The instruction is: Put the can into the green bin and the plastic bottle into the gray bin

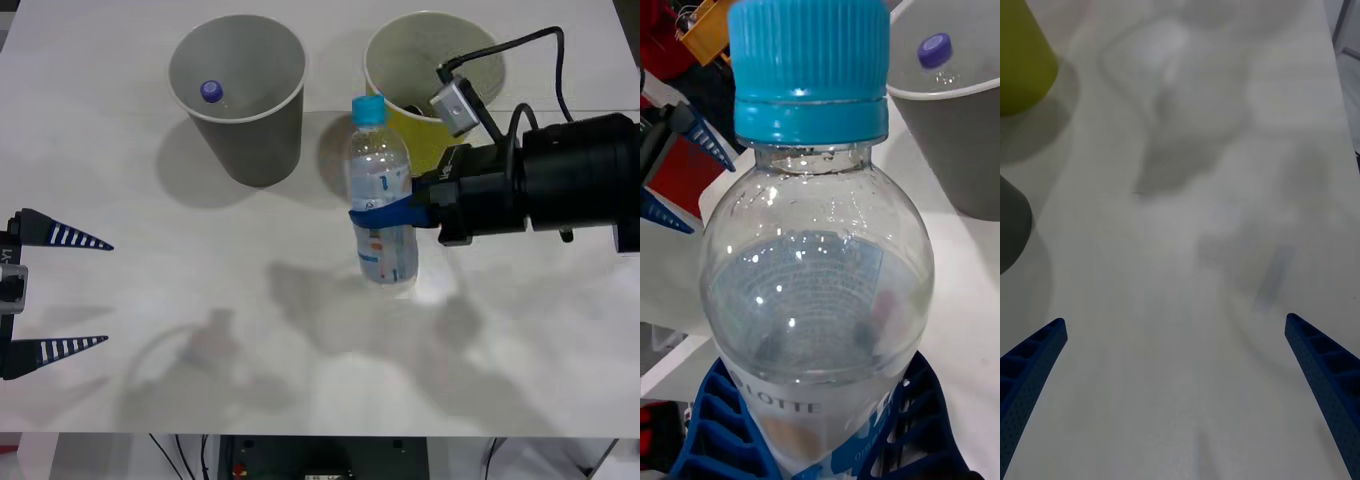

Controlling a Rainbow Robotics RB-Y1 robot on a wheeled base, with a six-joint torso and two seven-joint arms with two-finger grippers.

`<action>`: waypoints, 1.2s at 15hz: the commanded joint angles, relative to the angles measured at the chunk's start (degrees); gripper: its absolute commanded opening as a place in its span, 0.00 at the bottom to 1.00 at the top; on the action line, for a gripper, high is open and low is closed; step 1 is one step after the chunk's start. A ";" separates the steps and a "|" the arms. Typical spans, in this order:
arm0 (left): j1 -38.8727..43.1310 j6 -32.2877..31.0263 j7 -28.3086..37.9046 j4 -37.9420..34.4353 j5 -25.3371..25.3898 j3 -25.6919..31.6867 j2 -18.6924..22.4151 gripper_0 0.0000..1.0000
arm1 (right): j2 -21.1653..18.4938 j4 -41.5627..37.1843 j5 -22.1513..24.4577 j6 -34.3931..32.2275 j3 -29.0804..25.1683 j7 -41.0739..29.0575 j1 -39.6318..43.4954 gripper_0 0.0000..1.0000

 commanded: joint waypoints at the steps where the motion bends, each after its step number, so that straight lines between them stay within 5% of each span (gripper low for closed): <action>1: 0.00 0.00 0.00 0.00 0.00 0.00 0.00 1.00 | -1.66 0.56 0.55 -0.44 1.26 -2.98 -5.67 0.00; 11: 0.00 0.00 0.00 0.00 0.00 0.00 0.00 1.00 | -1.57 17.08 0.73 0.97 13.74 -2.98 -32.21 0.00; 18: 0.00 0.00 0.00 0.00 0.00 0.00 0.00 1.00 | 8.89 37.12 6.62 5.89 22.61 -2.98 -47.42 0.00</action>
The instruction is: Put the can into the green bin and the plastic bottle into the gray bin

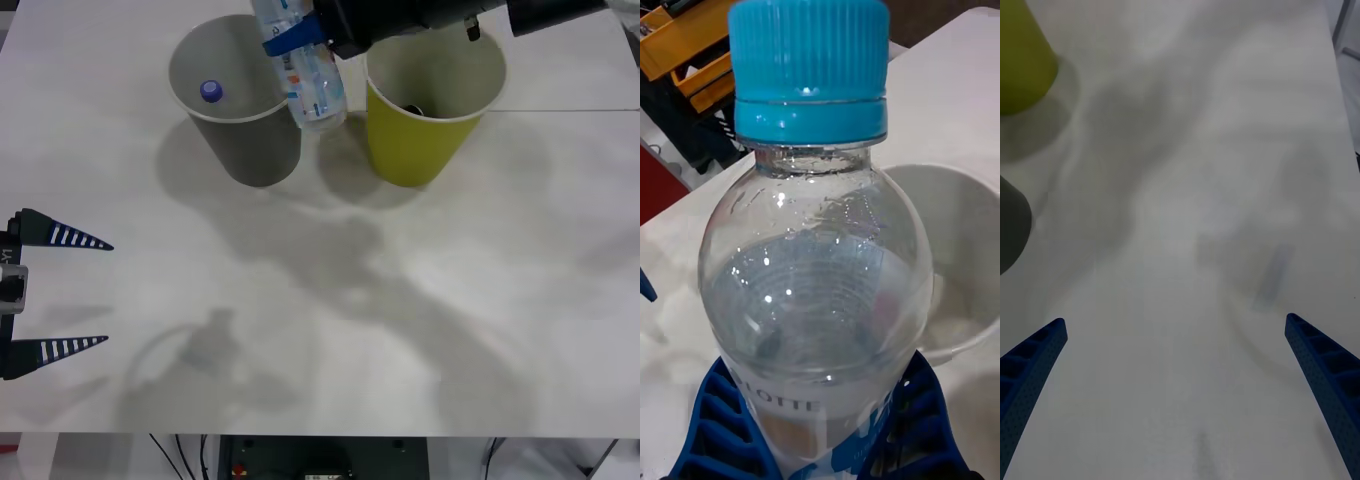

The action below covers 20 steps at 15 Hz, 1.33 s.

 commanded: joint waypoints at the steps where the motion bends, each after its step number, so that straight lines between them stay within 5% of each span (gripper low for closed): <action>1: 0.00 0.00 0.00 0.00 0.00 0.00 0.00 1.00 | 4.13 9.51 0.47 4.75 5.98 0.18 -6.66 0.00; 8: 0.00 0.00 0.00 0.00 0.00 0.00 0.00 1.00 | 14.85 33.33 0.56 10.11 12.84 5.02 -19.85 0.00; 12: 0.00 0.00 0.00 0.00 0.00 0.00 0.00 1.00 | 15.64 35.97 0.29 10.11 15.48 6.51 -22.13 0.03; 13: 0.00 0.00 0.00 0.00 0.00 0.00 0.00 1.00 | 15.82 35.97 0.29 10.11 15.48 7.12 -22.04 0.13; 16: 0.00 0.00 0.00 0.00 0.00 0.00 0.00 1.00 | 15.91 35.97 -1.02 10.02 15.48 10.11 -22.13 1.00; 20: 0.00 0.00 0.00 0.00 0.00 0.00 0.00 1.00 | 15.12 35.88 -4.89 8.97 15.48 13.45 -21.96 1.00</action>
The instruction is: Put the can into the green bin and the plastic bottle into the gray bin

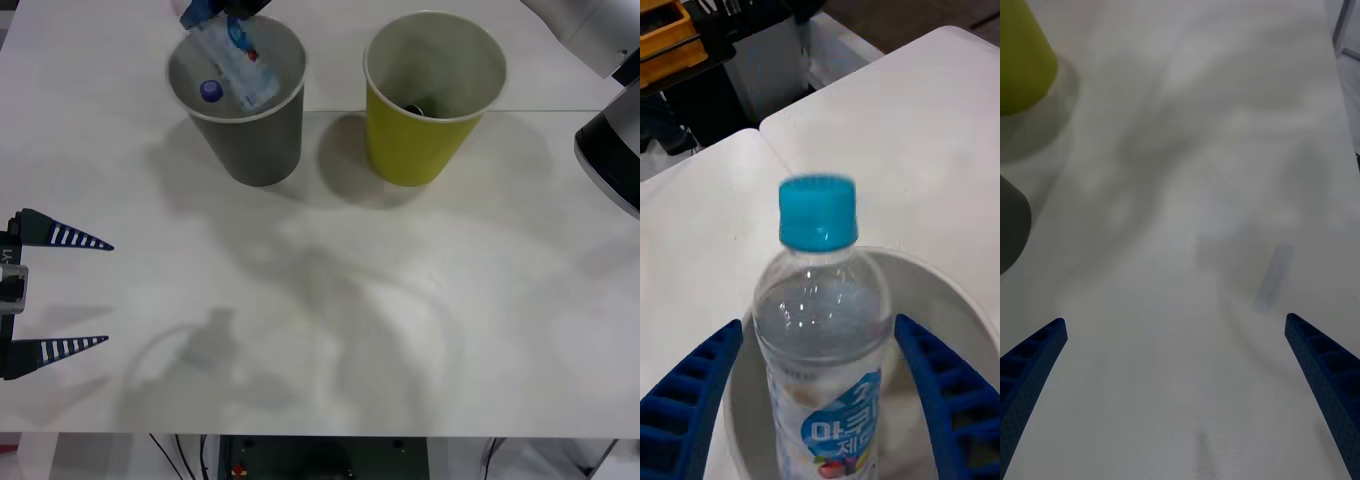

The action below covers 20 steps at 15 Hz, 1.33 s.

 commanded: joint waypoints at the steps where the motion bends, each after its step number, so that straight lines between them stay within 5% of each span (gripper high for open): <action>1: 0.00 0.00 0.00 0.00 0.00 0.00 0.00 1.00 | -1.89 -0.32 -5.08 -2.08 -0.01 2.81 0.38 1.00; 10: 0.00 0.00 0.00 0.00 0.00 0.00 0.00 1.00 | -24.04 -38.46 -10.97 -6.39 -10.64 8.61 24.90 1.00; 15: 0.00 0.00 0.00 0.00 0.00 0.00 0.00 1.00 | -32.39 -46.99 -21.78 -7.00 -14.51 26.02 37.03 1.00; 20: 0.00 0.00 0.00 0.00 0.00 0.00 0.00 1.00 | -33.80 -47.78 -24.76 -14.91 -22.42 39.64 47.40 1.00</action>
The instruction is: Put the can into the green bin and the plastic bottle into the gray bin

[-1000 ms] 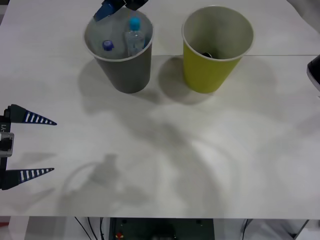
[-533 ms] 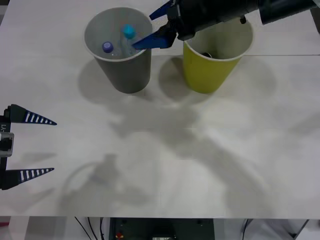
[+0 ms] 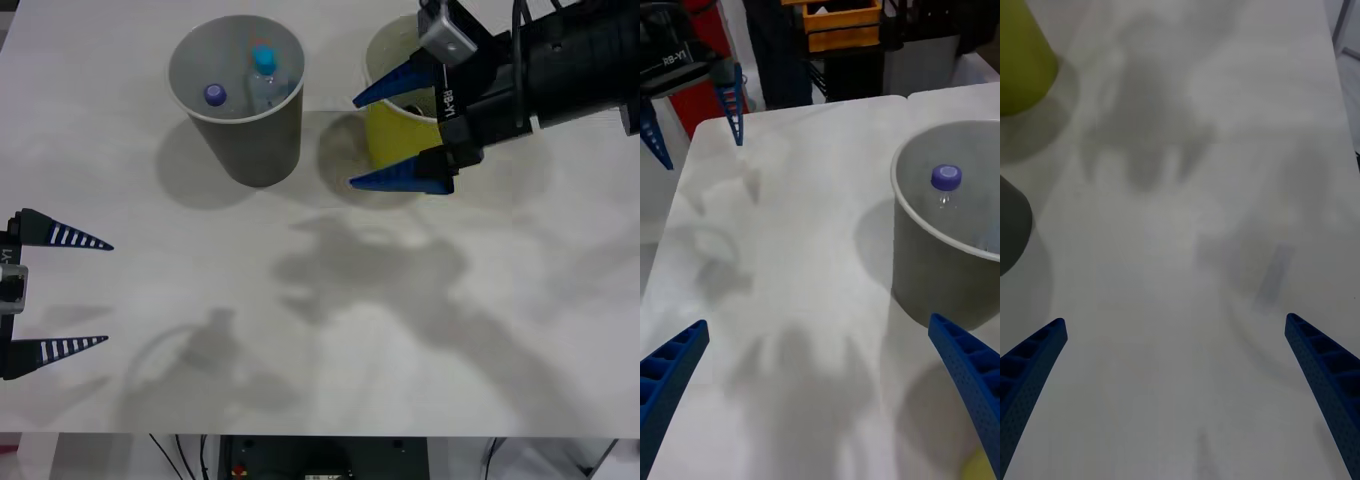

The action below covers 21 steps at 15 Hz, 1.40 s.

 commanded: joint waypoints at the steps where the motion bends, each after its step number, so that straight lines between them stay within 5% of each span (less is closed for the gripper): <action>1: 0.00 0.00 0.00 0.00 0.00 0.00 0.00 1.00 | -0.01 0.06 -0.99 -4.26 -5.31 7.03 6.06 1.00; 9: 0.00 0.00 0.00 0.00 0.00 0.00 0.00 1.00 | -1.24 -0.03 -1.25 -14.89 -19.37 26.72 24.70 1.00; 14: 0.00 0.00 0.00 0.00 0.00 0.00 0.00 1.00 | -1.86 -7.67 3.23 -16.74 -29.92 26.81 37.97 1.00; 21: 0.00 0.00 0.00 0.00 0.00 0.00 0.00 1.00 | -1.77 -18.40 3.32 -15.68 -41.69 26.37 56.60 1.00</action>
